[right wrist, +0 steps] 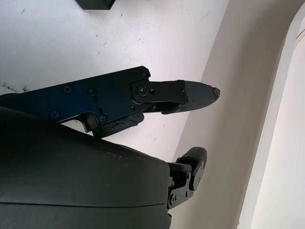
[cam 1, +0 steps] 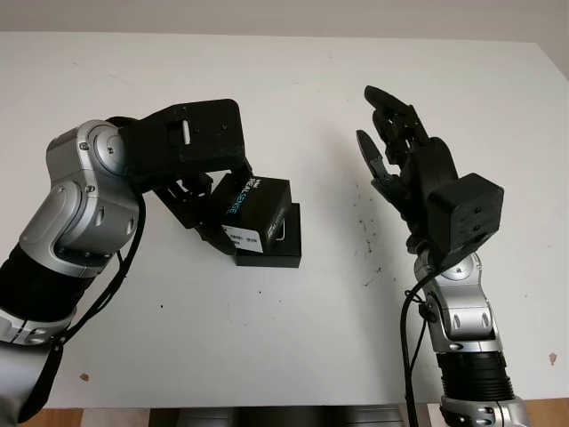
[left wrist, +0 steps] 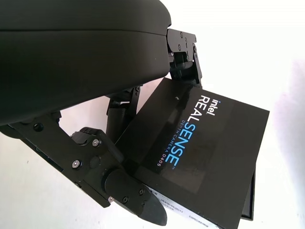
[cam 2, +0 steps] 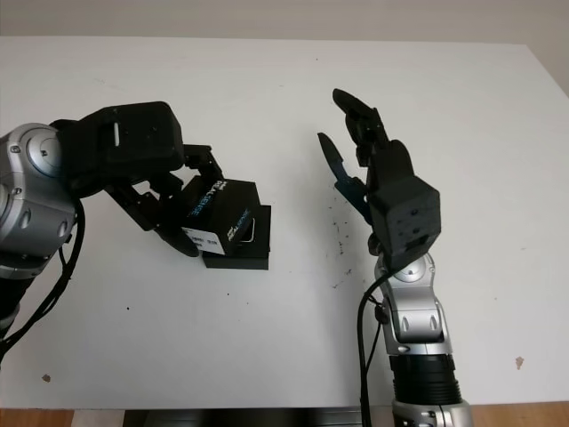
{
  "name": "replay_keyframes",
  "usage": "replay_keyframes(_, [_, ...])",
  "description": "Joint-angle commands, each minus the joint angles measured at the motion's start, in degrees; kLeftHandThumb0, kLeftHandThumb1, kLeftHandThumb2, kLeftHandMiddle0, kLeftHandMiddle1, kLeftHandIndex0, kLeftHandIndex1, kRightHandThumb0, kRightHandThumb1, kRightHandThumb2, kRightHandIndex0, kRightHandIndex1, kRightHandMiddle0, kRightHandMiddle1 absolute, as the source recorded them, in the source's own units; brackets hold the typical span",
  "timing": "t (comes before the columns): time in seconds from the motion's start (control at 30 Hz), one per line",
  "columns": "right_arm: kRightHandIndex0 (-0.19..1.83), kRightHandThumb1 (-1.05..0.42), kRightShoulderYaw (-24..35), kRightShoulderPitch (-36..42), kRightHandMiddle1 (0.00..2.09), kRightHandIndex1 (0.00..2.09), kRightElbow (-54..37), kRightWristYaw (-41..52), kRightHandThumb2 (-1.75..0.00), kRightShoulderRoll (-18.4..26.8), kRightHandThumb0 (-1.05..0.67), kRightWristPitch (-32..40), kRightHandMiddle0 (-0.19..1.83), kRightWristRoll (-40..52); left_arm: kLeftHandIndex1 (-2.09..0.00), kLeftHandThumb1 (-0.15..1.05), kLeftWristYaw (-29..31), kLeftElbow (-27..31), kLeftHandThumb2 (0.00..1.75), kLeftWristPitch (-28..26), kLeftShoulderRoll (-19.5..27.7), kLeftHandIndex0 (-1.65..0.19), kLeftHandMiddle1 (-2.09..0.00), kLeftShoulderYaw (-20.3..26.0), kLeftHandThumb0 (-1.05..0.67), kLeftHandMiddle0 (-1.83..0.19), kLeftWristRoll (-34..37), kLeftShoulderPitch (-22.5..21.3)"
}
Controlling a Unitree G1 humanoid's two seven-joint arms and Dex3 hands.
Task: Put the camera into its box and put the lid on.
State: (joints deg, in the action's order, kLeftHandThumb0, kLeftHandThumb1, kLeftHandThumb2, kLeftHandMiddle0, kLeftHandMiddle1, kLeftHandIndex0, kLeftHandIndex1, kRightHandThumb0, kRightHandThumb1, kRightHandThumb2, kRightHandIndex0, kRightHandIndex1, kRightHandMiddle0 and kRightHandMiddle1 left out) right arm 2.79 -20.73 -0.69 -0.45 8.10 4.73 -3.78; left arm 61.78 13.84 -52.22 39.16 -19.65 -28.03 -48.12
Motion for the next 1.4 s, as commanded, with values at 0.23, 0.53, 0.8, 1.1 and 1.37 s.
replay_keyframes(0.23, [0.14,-1.05,-0.7,0.6,0.41,0.12,-0.5,-0.1,-0.34,-0.7,-0.58,-0.1,0.1,-0.4,-1.71,1.05,-8.5,5.1,0.36,-4.0,-1.4,-0.32,-1.74,1.5,-0.28,-0.45,3.8,3.6])
replay_keyframes(0.53, [0.15,-1.05,-0.7,0.5,0.44,0.11,0.6,0.2,-0.34,-1.6,-0.6,-1.6,0.09,0.7,-1.53,1.05,-15.3,11.0,0.51,-8.1,-1.7,0.17,-1.7,-0.8,-0.3,0.09,4.1,6.5])
replay_keyframes(0.8, [0.16,-1.05,-0.6,0.4,0.52,0.1,1.1,0.4,-0.33,-2.1,-0.63,-1.7,0.03,1.2,-1.47,1.05,-15.9,15.3,0.48,-16.3,-0.2,0.19,-1.94,-4.0,-0.32,0.19,6.6,5.6])
replay_keyframes(1.1, [0.16,-1.05,-0.9,0.2,0.54,0.09,0.5,-0.4,-0.32,-3.1,-0.63,-0.8,0.01,0.9,-1.38,1.05,-17.3,17.0,0.42,-26.2,2.1,0.19,-1.87,-7.8,-0.36,0.19,12.7,2.2])
replay_keyframes(1.37, [0.15,-1.05,-1.0,0.5,0.56,0.08,0.2,-0.7,-0.32,-3.8,-0.62,-0.5,-0.01,1.1,-1.56,1.05,-22.3,16.7,0.41,-25.5,1.7,0.19,-2.05,-7.6,-0.36,0.19,17.7,2.2])
